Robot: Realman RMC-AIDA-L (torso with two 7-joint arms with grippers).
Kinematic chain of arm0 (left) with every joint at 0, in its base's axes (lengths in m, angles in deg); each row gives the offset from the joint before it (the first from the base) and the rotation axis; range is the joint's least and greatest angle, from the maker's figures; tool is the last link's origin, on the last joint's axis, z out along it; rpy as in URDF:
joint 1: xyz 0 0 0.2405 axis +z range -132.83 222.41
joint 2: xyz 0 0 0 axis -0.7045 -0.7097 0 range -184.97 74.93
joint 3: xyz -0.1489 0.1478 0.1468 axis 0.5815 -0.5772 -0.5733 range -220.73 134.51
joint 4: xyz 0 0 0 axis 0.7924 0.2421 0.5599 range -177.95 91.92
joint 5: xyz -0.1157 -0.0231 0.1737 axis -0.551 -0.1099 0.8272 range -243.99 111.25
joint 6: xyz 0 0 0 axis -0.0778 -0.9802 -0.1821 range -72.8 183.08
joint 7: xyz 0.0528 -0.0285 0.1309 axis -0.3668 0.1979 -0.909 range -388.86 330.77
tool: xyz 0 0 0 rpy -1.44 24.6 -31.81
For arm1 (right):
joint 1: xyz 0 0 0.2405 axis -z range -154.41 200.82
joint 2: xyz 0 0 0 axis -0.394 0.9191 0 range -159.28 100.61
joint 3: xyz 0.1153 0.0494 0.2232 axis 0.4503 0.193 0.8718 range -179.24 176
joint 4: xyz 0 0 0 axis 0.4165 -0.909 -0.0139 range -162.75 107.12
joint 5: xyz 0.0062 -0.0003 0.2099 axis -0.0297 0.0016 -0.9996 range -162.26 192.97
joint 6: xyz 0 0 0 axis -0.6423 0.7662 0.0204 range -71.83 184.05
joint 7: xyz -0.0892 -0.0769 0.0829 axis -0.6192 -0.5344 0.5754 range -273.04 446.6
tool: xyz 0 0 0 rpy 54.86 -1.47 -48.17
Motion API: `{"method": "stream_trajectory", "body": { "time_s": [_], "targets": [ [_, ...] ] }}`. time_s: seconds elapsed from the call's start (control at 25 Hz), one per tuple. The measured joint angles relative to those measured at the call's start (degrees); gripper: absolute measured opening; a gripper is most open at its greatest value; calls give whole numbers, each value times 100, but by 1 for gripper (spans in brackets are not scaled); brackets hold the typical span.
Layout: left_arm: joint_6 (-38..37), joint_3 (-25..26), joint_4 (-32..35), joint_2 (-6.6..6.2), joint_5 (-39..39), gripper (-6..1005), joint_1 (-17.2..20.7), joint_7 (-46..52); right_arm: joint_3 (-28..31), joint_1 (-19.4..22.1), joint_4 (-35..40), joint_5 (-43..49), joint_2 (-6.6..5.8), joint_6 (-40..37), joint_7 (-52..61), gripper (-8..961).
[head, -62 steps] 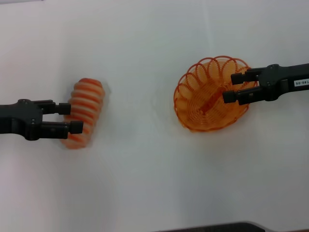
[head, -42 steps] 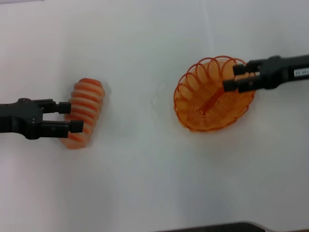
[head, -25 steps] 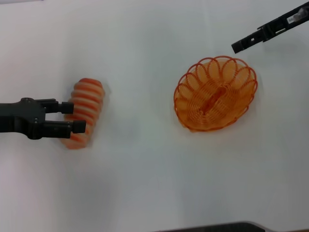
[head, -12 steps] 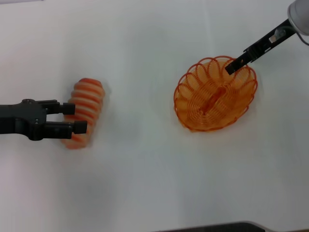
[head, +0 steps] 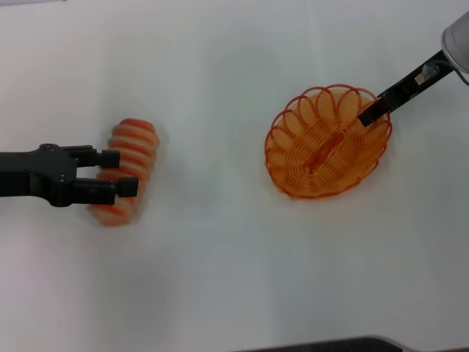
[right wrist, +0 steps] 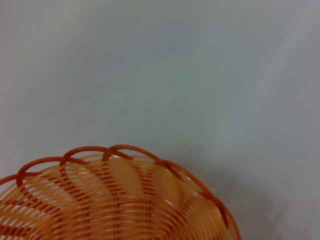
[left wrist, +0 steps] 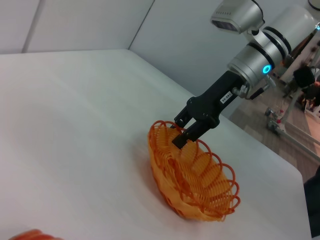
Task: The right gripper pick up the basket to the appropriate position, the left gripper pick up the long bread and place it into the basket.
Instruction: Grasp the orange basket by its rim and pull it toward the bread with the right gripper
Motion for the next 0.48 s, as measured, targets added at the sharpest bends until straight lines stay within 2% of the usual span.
{"method": "stream_trajectory", "body": {
  "time_s": [0.12,0.32,0.48],
  "targets": [
    [7,-10,1,12,0,849,-34,-2,-12,0,3,-1,-1,-7,1,602],
    [24,-14,0,17,0,840,-65,-18,16,-1,2,-8,5,6,-25,399],
    [83,-15,-16,18,0,840,-74,-34,254,32,19,-148,-13,-61,-106,244]
  ]
}}
